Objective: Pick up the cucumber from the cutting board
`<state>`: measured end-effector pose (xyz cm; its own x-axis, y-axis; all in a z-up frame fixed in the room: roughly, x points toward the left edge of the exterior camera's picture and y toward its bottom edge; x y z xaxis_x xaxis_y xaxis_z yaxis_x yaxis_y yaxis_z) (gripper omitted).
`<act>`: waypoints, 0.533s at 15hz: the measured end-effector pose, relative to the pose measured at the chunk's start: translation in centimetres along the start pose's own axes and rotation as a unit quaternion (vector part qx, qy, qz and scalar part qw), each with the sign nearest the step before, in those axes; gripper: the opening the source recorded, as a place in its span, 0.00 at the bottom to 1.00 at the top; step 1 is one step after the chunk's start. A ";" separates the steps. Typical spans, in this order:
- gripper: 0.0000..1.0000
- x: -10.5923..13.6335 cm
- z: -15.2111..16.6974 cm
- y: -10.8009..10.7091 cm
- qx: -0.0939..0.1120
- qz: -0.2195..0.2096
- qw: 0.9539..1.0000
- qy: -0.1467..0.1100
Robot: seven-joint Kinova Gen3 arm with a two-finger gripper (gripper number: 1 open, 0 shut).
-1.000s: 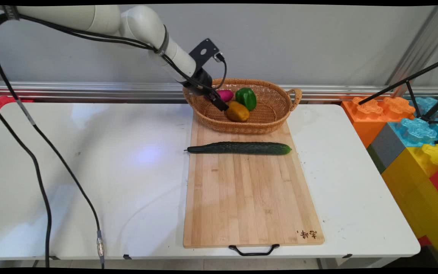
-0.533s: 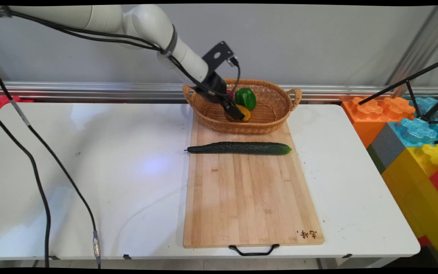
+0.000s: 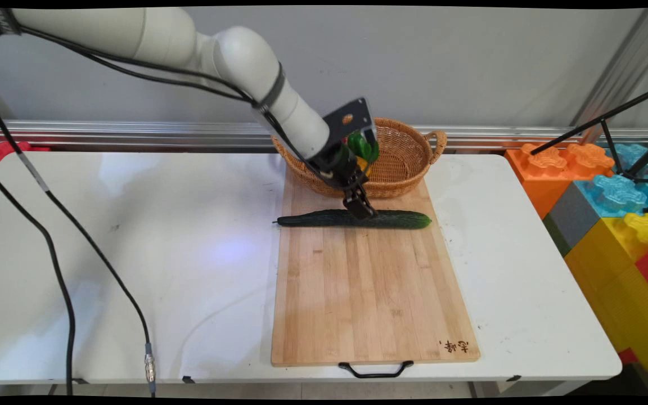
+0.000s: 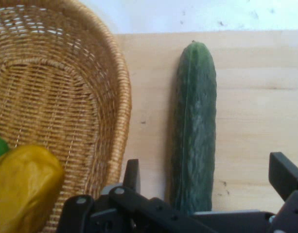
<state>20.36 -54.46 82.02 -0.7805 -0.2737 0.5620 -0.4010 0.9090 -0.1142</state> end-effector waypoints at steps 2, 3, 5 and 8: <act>1.00 -0.1 1.2 0.6 0.011 0.018 1.000 -0.009; 1.00 -0.2 1.7 0.9 0.016 0.024 1.000 -0.012; 1.00 -0.3 2.5 1.2 0.023 0.035 0.999 -0.017; 1.00 -0.4 3.6 1.9 0.033 0.050 0.998 -0.025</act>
<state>18.23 -53.77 78.60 -0.8401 -0.1994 0.5045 -0.3496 0.9101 -0.2224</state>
